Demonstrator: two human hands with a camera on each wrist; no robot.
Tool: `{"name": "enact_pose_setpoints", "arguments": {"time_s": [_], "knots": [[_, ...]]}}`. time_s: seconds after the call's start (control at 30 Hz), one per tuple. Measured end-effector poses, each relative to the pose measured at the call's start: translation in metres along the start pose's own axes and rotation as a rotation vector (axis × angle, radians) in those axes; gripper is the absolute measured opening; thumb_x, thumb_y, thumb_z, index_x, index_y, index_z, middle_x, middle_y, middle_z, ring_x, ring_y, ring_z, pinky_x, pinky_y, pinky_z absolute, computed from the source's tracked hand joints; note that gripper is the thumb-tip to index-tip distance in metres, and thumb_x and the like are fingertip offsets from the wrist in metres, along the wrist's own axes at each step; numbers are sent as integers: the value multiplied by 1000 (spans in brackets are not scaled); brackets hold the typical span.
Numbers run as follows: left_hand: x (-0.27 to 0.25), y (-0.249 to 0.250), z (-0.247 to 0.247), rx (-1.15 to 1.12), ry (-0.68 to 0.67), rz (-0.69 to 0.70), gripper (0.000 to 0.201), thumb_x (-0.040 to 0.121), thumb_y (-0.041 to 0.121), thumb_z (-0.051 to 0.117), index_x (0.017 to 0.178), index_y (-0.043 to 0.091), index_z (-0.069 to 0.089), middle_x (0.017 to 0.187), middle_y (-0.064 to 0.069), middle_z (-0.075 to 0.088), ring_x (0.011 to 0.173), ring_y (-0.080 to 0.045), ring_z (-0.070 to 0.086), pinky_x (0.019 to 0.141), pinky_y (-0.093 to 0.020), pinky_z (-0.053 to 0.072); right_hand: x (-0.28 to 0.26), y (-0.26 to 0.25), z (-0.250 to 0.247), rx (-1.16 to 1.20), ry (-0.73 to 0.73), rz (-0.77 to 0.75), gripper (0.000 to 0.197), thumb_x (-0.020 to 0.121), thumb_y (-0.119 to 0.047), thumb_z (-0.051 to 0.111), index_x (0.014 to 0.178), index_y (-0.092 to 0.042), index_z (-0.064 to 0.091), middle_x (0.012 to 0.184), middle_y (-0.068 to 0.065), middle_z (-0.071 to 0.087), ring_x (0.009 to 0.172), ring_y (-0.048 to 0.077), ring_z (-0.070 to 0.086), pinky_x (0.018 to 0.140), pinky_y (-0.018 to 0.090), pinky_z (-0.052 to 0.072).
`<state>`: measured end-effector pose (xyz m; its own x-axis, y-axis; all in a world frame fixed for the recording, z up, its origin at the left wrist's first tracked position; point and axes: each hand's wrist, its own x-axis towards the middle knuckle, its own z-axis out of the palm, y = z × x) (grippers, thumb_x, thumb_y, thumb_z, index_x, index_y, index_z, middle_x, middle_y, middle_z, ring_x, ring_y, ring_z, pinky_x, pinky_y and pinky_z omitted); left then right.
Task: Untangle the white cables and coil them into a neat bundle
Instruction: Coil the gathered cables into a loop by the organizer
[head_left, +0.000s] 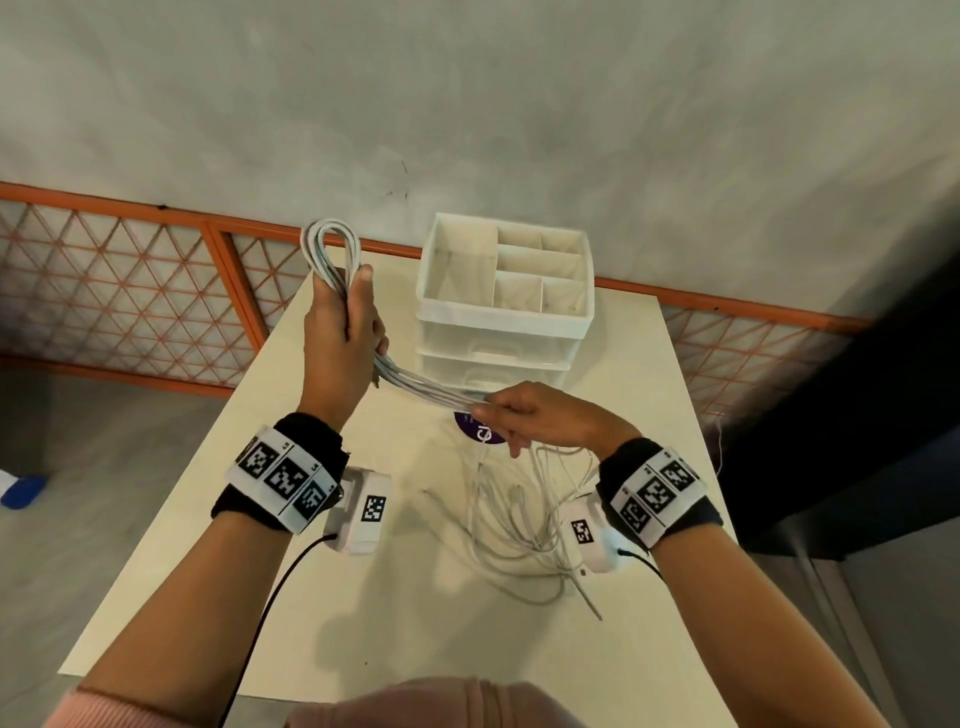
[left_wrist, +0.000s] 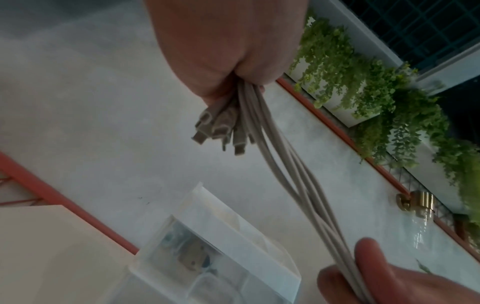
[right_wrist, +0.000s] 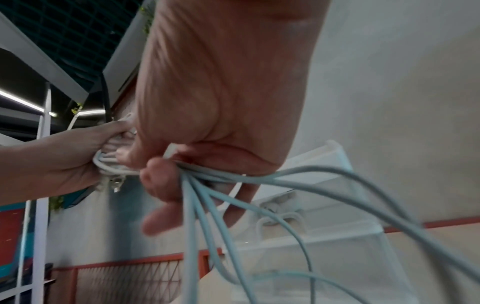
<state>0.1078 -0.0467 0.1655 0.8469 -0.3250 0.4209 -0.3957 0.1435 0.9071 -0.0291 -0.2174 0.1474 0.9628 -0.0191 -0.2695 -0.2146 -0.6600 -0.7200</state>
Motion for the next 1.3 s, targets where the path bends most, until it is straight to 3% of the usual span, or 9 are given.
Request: {"name": "enact_pose_setpoints", "arguments": {"time_s": [0.07,0.2,0.47,0.6,0.73,0.87,1.03,1.17,1.3], "knots": [[0,-2,-2,17,-8,0,20,100,31,38,101,12,44,48,11,40,46,-11,38,48,-29,40,-6,5,-6,29,-17,17,43,96,-47,41,63,-21,51,54,-12,47,56,14,56,68,25,44],[0,0,-3,-1,-77,-45,21,101,29,39,80,24,37,46,11,40,43,-9,34,45,-27,35,-15,-5,-11,7,-12,7,47,100,-42,32,83,-7,58,64,-6,46,61,16,42,65,28,41],[-12,13,21,-29,-354,-224,32,100,25,43,71,17,31,49,9,33,41,-8,31,41,-24,29,-16,-49,-24,-281,189,-215,25,94,-29,54,91,-11,71,89,3,72,84,17,65,81,39,50],[-22,15,31,-42,-471,-294,32,101,31,40,75,13,35,48,10,35,41,-7,33,42,-22,34,-21,-68,-26,-273,315,-290,13,87,-26,65,89,-13,65,83,3,71,76,17,66,74,41,52],[-28,19,37,12,-508,-253,27,102,28,35,81,12,41,51,8,44,45,-8,41,47,-24,39,-28,-75,-25,-178,359,-319,25,84,-15,69,89,-7,46,88,3,68,82,21,67,74,41,52],[-26,15,39,89,-512,-240,35,101,31,36,96,-2,48,76,-5,53,68,-10,52,67,-31,45,-28,-74,-23,-156,374,-325,25,83,-13,70,87,-12,45,85,1,67,84,20,68,76,45,52],[-32,26,41,-64,-617,-296,33,101,38,33,90,14,54,69,-2,66,65,-14,66,67,-25,51,-29,-75,-21,-167,366,-353,31,83,-12,67,91,-19,38,69,5,68,63,20,66,68,46,53],[-38,32,40,-140,-722,-349,37,101,38,35,80,9,47,53,0,47,46,-18,45,65,-37,49,-34,-75,-32,-194,445,-301,54,69,-31,82,93,-24,34,67,1,67,57,15,61,61,41,52],[-36,36,36,-163,-761,-362,33,101,33,39,95,2,48,56,0,40,44,-13,31,54,-32,48,-40,-63,-47,-154,377,-145,48,60,-43,85,81,-21,47,52,-6,53,49,9,42,51,24,35]]}}
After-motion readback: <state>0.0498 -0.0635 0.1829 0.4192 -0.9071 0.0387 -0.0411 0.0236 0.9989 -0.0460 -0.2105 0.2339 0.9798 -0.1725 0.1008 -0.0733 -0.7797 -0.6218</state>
